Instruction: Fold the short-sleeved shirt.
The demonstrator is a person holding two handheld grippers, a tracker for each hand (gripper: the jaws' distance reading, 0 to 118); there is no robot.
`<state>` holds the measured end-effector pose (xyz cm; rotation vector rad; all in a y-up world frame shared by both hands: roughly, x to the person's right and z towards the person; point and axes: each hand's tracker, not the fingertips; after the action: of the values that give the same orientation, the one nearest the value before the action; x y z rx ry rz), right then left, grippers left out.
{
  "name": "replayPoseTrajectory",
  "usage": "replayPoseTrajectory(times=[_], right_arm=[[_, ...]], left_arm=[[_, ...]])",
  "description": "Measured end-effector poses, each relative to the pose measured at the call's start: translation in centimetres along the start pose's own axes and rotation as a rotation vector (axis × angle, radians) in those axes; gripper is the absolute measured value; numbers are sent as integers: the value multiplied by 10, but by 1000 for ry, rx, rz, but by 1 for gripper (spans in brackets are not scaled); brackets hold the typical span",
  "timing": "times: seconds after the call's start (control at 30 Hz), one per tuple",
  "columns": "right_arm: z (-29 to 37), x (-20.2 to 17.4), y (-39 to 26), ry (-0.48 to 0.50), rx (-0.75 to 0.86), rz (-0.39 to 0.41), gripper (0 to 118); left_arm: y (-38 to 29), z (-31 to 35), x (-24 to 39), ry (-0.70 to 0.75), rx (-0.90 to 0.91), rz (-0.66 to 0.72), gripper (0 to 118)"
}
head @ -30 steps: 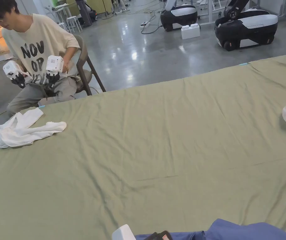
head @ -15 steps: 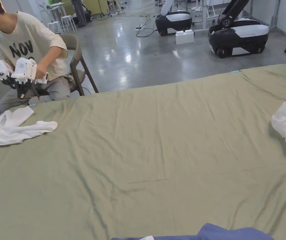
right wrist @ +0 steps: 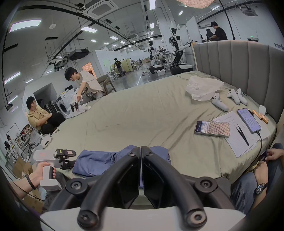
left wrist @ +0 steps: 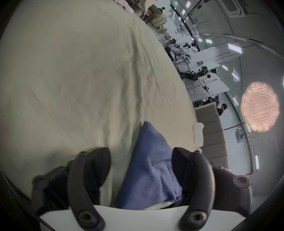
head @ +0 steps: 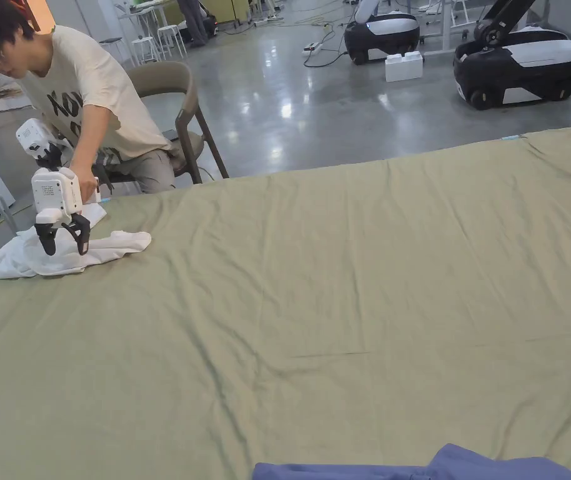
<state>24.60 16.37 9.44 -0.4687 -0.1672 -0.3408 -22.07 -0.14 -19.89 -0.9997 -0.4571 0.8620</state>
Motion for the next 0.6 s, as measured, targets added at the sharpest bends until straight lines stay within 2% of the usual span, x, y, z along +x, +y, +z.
replayPoseTrajectory(times=[0.07,0.1,0.17,0.2,0.33,0.43,0.6], right_arm=[[0,-2,0,0,2,3,0],[0,-3,1,-1,2,5,0],[1,-4,2,-4,7,9,0],[2,-4,2,-3,9,11,0],[5,-4,4,-2,19,12,0],[1,-1,5,13,18,-8,0],[-8,-9,13,37,19,8,0]], left_arm=[[-7,-10,0,-64,-22,11,68],[-11,-16,1,-79,-33,15,55],[-13,-26,4,-55,-56,1,8],[-14,-29,5,-11,-55,-23,8],[-4,-14,3,-30,-23,33,7],[2,15,2,-55,65,49,7],[25,82,17,59,203,-75,7]])
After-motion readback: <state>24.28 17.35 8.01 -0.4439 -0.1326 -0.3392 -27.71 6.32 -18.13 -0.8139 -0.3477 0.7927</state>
